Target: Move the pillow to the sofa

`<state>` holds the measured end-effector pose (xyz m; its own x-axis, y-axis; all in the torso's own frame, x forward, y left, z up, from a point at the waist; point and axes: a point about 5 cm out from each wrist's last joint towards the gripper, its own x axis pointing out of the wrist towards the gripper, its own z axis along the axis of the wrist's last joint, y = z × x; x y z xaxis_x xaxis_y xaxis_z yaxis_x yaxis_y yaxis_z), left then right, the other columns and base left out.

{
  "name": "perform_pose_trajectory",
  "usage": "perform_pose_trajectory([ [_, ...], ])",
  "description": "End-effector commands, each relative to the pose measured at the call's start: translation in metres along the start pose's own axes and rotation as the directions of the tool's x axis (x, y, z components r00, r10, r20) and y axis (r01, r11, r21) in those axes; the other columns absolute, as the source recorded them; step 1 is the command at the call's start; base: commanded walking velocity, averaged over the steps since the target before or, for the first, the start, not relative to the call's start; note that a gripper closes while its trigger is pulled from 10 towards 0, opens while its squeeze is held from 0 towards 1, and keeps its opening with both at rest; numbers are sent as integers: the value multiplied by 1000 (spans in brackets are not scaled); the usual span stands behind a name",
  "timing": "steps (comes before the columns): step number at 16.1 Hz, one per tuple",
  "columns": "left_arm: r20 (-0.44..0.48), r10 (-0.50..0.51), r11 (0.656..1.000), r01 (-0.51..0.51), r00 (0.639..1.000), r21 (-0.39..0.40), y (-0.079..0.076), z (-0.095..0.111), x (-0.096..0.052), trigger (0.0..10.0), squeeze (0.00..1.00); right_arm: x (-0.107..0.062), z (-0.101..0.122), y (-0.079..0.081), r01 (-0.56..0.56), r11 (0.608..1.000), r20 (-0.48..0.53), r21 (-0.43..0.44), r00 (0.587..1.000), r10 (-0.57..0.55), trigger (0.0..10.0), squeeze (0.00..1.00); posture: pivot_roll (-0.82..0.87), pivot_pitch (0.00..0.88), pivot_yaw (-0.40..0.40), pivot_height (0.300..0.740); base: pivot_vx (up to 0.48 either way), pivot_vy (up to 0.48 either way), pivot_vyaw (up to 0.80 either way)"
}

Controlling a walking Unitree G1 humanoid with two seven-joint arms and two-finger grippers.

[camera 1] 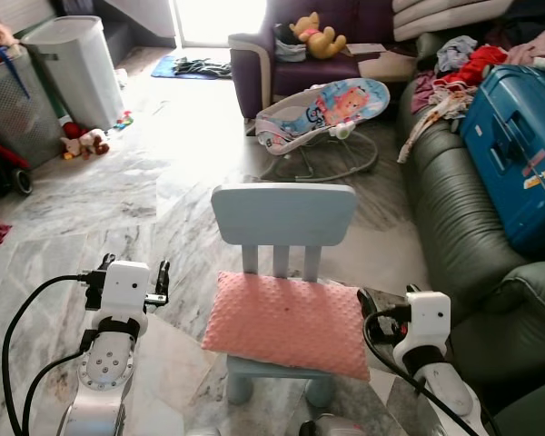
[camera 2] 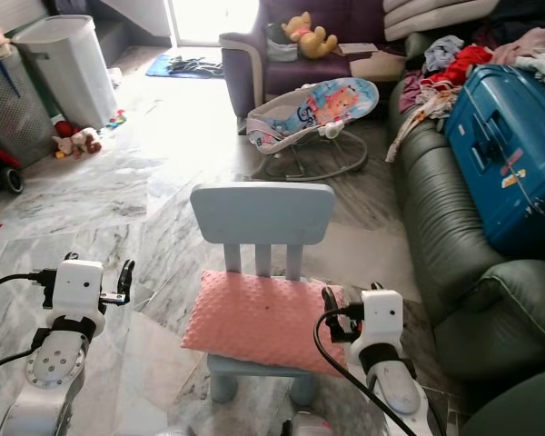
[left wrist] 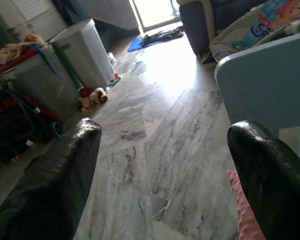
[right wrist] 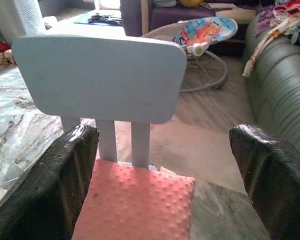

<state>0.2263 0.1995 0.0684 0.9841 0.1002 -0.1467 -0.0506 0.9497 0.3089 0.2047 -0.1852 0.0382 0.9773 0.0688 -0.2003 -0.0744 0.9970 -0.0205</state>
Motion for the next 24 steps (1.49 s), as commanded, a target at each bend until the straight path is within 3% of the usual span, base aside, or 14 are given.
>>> perform_pose_trajectory([
  [1,24,15,1000,-15,1000,3,2,5,1,10000,0,2,7,1,-10,1000,29,-6,1000,10,10000,0,46,0,14,740,0,0,0],
  [9,0,17,1000,-17,1000,-10,3,0,-4,10000,0,-2,7,2,-27,1000,20,-8,999,27,10000,0,45,0,6,736,0,0,0],
  [19,-1,6,1000,-6,1000,-19,1,1,-3,10000,0,-2,8,0,-29,1000,19,-11,999,29,10000,0,42,0,-1,621,0,0,0],
  [24,-5,11,1000,-12,1000,-26,1,1,-2,10000,0,0,10,1,-26,1000,23,-13,999,27,10000,0,43,0,-3,621,0,0,0],
])
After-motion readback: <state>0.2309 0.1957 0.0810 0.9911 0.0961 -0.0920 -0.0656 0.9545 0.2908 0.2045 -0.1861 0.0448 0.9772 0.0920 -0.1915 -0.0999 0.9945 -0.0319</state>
